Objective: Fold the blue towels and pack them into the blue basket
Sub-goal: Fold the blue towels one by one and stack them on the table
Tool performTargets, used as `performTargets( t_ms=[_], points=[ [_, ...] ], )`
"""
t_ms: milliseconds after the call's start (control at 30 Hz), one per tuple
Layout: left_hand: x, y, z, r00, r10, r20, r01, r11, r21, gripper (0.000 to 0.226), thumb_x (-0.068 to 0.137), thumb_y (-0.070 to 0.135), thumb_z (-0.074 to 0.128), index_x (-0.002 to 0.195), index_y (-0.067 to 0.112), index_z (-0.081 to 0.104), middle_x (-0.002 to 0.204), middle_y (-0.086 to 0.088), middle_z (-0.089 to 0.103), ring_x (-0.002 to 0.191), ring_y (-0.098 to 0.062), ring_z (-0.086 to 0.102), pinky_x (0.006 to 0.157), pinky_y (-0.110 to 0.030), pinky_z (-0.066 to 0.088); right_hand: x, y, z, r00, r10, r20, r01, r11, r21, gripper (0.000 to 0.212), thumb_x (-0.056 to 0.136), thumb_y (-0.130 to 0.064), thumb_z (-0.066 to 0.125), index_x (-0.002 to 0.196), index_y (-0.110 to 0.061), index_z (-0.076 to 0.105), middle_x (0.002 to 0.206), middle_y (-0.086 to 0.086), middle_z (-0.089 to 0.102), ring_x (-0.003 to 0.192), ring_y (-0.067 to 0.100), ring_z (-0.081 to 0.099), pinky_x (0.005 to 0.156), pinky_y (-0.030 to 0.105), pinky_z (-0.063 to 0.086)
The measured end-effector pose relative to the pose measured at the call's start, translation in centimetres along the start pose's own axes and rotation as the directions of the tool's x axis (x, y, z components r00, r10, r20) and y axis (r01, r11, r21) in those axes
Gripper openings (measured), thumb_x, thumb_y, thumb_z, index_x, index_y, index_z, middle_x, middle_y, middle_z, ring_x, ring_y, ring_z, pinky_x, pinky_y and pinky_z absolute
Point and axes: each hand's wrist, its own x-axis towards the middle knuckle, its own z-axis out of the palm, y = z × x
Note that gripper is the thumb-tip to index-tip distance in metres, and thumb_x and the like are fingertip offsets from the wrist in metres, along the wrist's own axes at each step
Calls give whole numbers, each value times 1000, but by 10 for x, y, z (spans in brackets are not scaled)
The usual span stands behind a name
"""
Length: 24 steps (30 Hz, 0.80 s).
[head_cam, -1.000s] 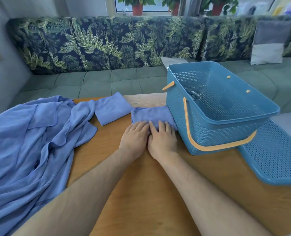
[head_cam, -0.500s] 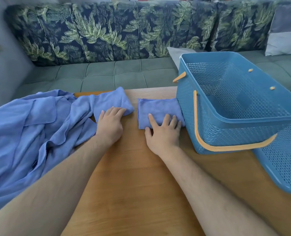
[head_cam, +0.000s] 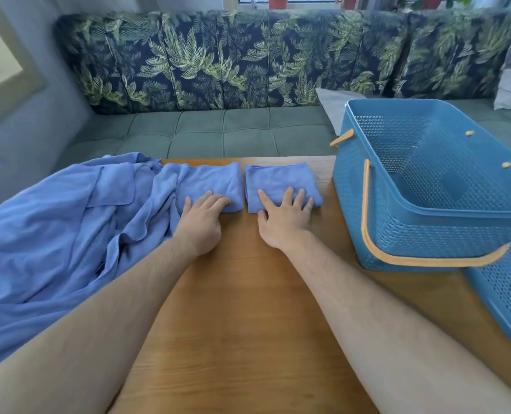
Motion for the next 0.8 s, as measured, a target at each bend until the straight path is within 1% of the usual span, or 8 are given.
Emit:
performTargets(
  t_ms=[67, 167, 267, 400, 500, 600, 700, 800],
  points=[
    [5, 4, -1, 998, 5, 64, -4, 1000, -24, 62, 88, -3, 35, 144, 22, 43, 155, 11, 37, 152, -19, 16, 121, -58, 3, -6, -2, -8, 1000, 0, 3, 0, 999, 51, 56, 105, -50, 22, 158, -43, 8, 166, 21, 3, 151, 48, -3, 120, 62, 0],
    [1, 10, -6, 997, 21, 74, -14, 996, -92, 55, 95, 1, 34, 146, 19, 42, 160, 8, 32, 153, -18, 13, 123, -50, 2, -22, -12, -17, 991, -63, -116, 77, 990, 122, 54, 105, -45, 28, 158, -38, 20, 166, 17, 14, 153, 40, 7, 123, 52, 6],
    [-17, 7, -17, 996, -6, -89, -2, 996, -90, 41, 99, 8, 40, 138, 11, 51, 152, -3, 45, 148, -23, 29, 122, -48, 12, -40, -38, -28, 960, -162, -230, 197, 971, 138, 51, 105, -42, 33, 155, -35, 30, 158, 13, 32, 149, 36, 21, 120, 46, 17],
    [-51, -26, -49, 941, -106, -323, 162, 975, 153, 37, 95, 19, 48, 129, 12, 61, 138, -4, 58, 142, -32, 39, 119, -54, 18, -61, -95, -43, 915, -283, -288, 339, 927, 164, 48, 105, -39, 35, 152, -30, 37, 148, 9, 46, 139, 33, 37, 113, 45, 29],
    [-82, -57, -70, 941, -282, -189, 328, 896, 298, 43, 96, 38, 46, 138, 31, 54, 152, 0, 45, 150, -36, 19, 117, -63, 0, -74, -138, -42, 901, -377, -214, 420, 881, 217, 48, 105, -38, 35, 152, -27, 37, 144, 8, 51, 131, 33, 46, 104, 44, 37],
    [-110, -84, -74, 893, -450, -19, 429, 837, 341, 46, 102, 50, 32, 146, 40, 40, 162, 6, 25, 153, -34, -3, 111, -70, -11, -82, -170, -32, 897, -440, -42, 422, 824, 378, 51, 105, -36, 34, 155, -26, 31, 155, 7, 41, 137, 32, 43, 107, 43, 39],
    [-121, -96, -76, 891, -454, 10, 421, 834, 356, 47, 105, 45, 25, 151, 37, 33, 165, 9, 16, 153, -30, -9, 111, -71, -10, -85, -190, -25, 891, -441, 105, 330, 790, 516, 55, 105, -34, 35, 159, -23, 25, 162, 4, 33, 145, 26, 35, 112, 37, 35],
    [-119, -99, -82, 876, -482, 36, 446, 835, 321, 47, 105, 42, 25, 152, 36, 31, 166, 7, 10, 152, -31, -12, 111, -70, -11, -79, -205, -20, 882, -447, 149, 302, 780, 548, 57, 106, -34, 36, 160, -22, 23, 164, 3, 28, 150, 21, 28, 117, 34, 29]
  ],
)
